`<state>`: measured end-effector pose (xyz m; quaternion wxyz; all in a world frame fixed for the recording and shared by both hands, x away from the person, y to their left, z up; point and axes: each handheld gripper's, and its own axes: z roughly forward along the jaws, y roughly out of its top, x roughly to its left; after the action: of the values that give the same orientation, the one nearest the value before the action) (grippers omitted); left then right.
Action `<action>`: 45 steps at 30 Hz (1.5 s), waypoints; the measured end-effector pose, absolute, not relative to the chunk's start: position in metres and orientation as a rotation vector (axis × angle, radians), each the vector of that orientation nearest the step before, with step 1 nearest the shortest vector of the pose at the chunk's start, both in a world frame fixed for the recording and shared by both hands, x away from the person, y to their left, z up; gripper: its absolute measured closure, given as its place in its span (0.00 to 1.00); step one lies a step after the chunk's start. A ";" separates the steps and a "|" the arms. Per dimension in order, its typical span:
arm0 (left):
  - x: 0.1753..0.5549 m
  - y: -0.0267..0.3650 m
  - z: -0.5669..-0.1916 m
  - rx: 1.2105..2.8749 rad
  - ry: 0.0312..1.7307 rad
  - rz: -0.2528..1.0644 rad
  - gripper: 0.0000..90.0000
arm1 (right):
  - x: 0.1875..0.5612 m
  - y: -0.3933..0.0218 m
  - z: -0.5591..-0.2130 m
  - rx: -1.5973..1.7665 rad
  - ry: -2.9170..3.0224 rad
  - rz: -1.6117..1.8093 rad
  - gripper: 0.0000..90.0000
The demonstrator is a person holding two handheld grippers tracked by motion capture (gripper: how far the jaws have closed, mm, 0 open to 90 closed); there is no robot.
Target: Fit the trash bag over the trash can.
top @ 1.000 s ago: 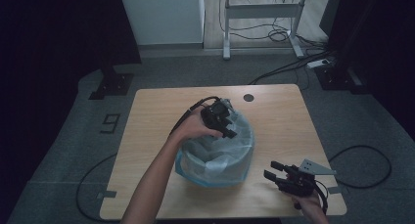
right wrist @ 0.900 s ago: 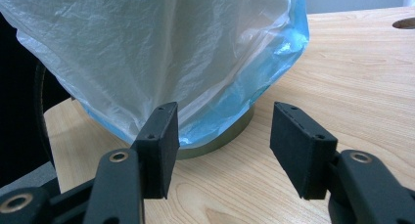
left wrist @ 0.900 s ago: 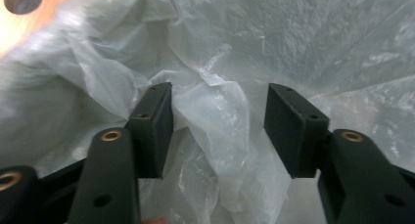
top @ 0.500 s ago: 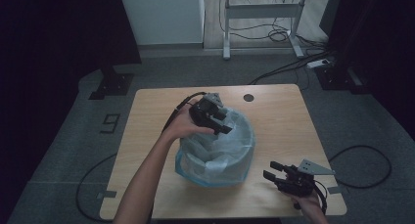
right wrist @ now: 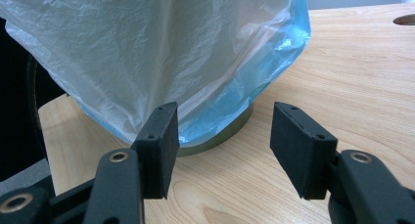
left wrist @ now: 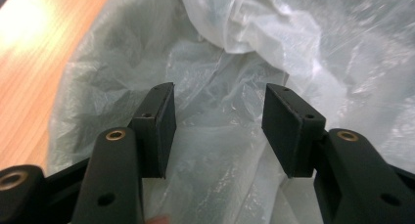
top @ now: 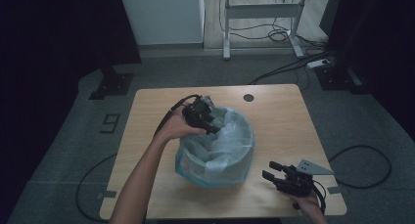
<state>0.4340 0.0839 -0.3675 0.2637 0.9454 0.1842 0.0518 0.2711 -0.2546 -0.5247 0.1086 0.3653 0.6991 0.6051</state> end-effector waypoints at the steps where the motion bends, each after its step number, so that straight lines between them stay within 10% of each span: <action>1: 0.435 0.083 -0.368 2.566 0.508 0.141 0.52 | 0.271 -0.255 -0.525 1.073 2.056 1.779 0.48; 45: 0.327 0.229 -0.389 1.948 0.622 0.264 0.36 | 0.271 -0.259 -0.529 1.098 2.037 1.729 0.46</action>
<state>0.3273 0.2293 -0.3887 0.5142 0.8103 0.2588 0.1099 0.2715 -0.2587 -0.5286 0.1264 0.3770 0.6996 0.5937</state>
